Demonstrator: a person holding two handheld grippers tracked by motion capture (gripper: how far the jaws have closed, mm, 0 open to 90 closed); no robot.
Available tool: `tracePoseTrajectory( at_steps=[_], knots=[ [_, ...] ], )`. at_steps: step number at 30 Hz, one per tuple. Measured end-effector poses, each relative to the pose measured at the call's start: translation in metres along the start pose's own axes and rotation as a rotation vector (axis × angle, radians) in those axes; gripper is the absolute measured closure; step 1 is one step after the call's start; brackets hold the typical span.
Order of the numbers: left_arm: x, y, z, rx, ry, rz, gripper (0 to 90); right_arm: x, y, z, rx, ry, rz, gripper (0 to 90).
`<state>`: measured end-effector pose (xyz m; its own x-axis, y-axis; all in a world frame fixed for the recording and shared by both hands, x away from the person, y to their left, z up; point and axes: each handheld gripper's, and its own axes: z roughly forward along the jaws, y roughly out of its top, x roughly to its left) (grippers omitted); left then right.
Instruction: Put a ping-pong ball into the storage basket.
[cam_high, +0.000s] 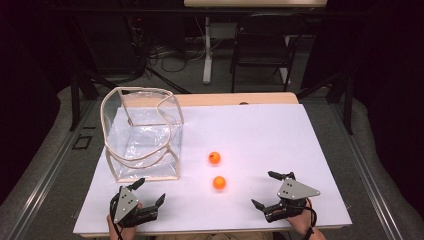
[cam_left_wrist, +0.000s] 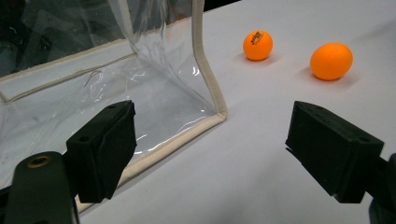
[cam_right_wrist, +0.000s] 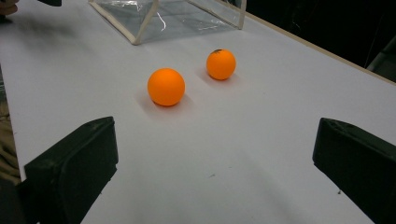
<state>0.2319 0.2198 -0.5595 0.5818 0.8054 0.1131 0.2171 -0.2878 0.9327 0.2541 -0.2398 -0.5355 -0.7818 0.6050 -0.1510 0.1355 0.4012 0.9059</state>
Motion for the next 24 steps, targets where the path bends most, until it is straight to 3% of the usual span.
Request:
tracePoseTrajectory(
  at_steps=[9,24],
  knots=[
    [0.002,0.001,-0.001,-0.007,0.013,-0.005,15.6,-0.001,0.001,0.006,0.022,0.019,-0.003,0.0],
    [0.001,0.001,0.001,-0.004,-0.009,0.002,15.7,0.003,0.021,0.029,0.064,0.062,-0.003,0.0]
  ],
)
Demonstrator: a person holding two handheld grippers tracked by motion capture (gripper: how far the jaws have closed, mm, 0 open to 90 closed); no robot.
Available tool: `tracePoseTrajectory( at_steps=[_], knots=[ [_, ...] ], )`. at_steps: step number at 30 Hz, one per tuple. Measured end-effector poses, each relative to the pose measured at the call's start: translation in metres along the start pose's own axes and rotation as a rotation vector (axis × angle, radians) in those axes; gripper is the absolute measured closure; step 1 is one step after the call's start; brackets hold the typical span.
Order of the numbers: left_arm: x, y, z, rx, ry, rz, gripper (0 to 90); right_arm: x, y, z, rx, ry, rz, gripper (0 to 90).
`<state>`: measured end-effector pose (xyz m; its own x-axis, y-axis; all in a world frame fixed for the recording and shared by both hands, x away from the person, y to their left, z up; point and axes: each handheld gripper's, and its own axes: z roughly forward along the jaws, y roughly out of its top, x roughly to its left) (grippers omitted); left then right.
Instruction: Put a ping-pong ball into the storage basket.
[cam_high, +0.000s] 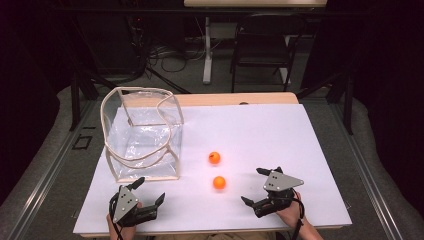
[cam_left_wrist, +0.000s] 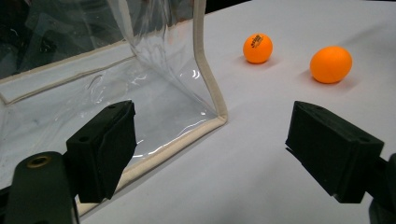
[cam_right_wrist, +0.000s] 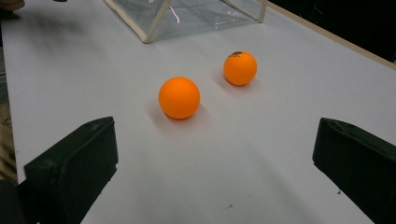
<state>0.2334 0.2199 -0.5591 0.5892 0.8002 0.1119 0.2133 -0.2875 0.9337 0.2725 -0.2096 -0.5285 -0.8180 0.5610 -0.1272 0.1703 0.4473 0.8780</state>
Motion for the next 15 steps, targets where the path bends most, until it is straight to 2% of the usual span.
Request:
tracePoseTrajectory(
  at_steps=[4,15],
  knots=[
    [-0.001,0.0,0.001,0.004,0.003,-0.001,15.7,0.0,0.005,0.006,0.018,0.022,-0.003,0.0],
    [-0.001,0.0,0.001,0.001,-0.004,0.001,15.7,-0.001,0.018,0.019,0.027,0.035,0.001,0.0]
  ],
)
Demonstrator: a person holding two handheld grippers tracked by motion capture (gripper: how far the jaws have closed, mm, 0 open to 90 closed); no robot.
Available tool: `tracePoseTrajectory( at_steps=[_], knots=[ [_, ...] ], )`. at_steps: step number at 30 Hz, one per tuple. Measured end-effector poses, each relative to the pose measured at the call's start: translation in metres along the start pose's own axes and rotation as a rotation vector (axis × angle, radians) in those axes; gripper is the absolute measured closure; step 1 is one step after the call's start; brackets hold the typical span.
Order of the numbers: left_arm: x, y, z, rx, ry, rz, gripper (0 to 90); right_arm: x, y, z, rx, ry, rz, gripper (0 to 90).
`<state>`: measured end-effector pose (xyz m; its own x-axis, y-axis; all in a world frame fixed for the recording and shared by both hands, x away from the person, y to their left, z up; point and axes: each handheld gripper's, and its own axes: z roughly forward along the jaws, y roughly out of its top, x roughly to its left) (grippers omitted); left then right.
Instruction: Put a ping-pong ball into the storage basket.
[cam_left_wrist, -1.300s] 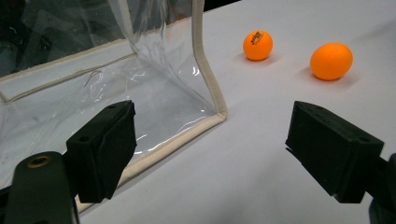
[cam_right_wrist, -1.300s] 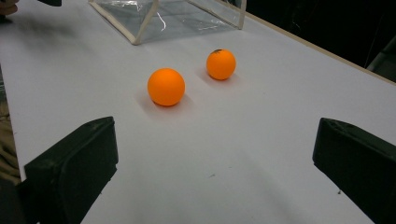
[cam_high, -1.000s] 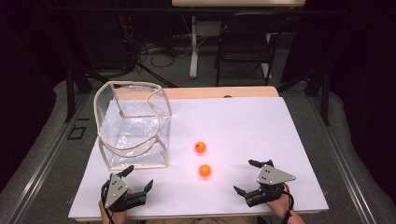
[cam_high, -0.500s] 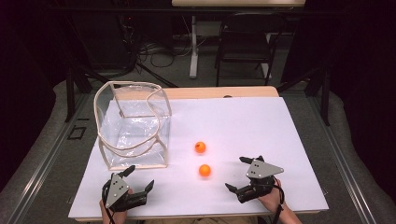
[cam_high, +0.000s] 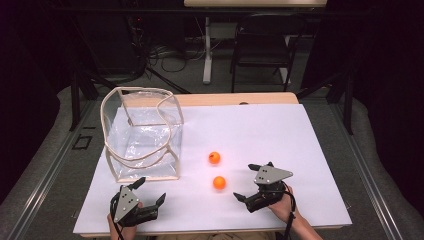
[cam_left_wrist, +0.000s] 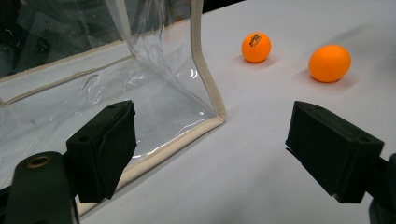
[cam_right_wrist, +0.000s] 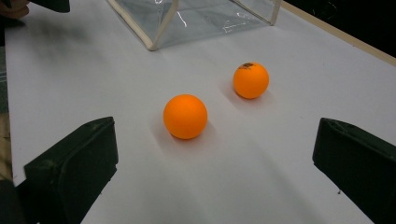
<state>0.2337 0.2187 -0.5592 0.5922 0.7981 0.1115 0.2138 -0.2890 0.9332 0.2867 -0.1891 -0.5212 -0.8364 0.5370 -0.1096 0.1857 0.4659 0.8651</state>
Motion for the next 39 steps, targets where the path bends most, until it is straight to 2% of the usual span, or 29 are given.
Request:
tracePoseTrajectory(
  at_steps=[23,33,39],
  knots=[
    [0.001,0.0,0.0,0.001,-0.001,0.004,15.7,0.005,0.016,0.034,0.073,0.048,-0.021,0.0],
    [0.002,0.0,0.001,0.004,-0.007,0.005,15.7,0.003,0.02,0.048,0.098,0.053,-0.002,0.0],
    [0.002,0.0,0.001,-0.001,-0.006,0.008,15.7,0.006,0.021,0.059,0.121,0.063,-0.007,0.0]
  ],
)
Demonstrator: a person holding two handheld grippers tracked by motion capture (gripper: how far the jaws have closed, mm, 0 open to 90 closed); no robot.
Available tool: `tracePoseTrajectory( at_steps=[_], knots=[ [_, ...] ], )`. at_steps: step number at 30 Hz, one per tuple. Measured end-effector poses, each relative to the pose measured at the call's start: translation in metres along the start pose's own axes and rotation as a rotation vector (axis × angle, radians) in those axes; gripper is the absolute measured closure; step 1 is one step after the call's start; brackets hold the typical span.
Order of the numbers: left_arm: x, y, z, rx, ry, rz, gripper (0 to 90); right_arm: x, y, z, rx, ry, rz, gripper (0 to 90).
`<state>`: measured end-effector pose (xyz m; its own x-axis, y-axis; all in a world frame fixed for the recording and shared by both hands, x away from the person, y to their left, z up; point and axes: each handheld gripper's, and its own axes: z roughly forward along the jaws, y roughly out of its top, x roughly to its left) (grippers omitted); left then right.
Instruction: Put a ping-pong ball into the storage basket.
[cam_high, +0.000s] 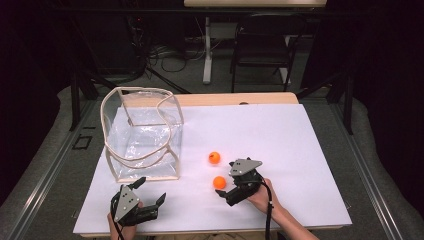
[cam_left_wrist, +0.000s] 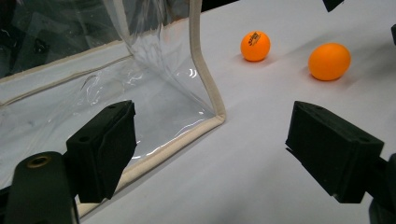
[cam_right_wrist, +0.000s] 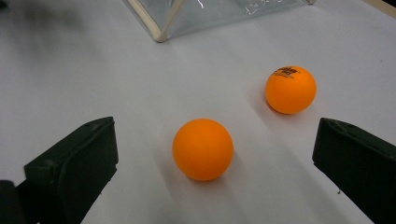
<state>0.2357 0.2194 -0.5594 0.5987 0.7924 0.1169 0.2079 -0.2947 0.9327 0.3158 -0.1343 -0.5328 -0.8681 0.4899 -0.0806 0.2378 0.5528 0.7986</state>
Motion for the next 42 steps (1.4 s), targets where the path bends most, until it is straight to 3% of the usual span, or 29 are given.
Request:
tracePoseTrajectory(
  at_steps=[10,23,36,42],
  knots=[
    [0.001,-0.001,0.0,0.005,0.003,-0.004,15.7,0.004,0.001,0.015,0.036,0.028,-0.026,0.0],
    [0.002,-0.001,0.0,0.006,0.0,-0.001,15.7,0.005,-0.008,0.026,0.071,0.024,-0.016,0.5],
    [0.002,-0.001,0.001,0.004,-0.001,-0.002,15.7,0.006,-0.01,0.026,0.086,-0.016,-0.025,27.3],
    [0.002,-0.001,0.001,0.006,-0.004,0.0,15.7,0.005,-0.011,0.025,0.095,-0.021,-0.024,35.2]
  ],
)
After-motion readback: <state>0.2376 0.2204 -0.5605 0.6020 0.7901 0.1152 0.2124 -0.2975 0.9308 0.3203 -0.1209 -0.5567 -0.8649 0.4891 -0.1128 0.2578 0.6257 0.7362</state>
